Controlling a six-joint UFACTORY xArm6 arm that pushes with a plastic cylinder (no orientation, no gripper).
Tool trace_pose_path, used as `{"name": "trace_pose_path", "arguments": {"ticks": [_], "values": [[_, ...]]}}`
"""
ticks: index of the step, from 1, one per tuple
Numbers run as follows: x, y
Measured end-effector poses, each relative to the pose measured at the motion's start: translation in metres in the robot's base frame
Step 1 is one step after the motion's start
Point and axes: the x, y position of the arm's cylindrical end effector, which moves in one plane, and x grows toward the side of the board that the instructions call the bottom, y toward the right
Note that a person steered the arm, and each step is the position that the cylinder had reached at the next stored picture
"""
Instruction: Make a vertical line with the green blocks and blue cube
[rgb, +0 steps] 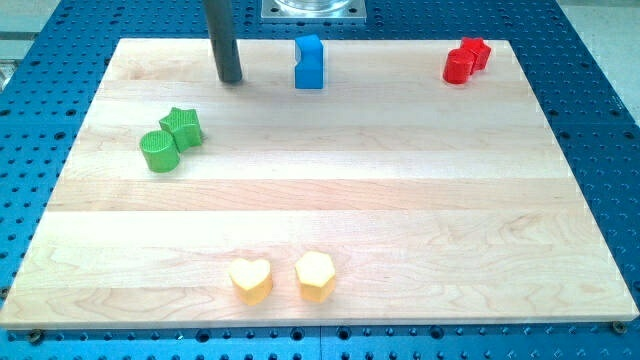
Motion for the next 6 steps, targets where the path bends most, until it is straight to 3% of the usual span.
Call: {"name": "trace_pose_path", "arguments": {"ticks": [1, 3, 4, 5, 6], "values": [[-0.038, 0.021], [-0.037, 0.169], [-0.037, 0.207], [-0.035, 0.177], [-0.004, 0.156]]}}
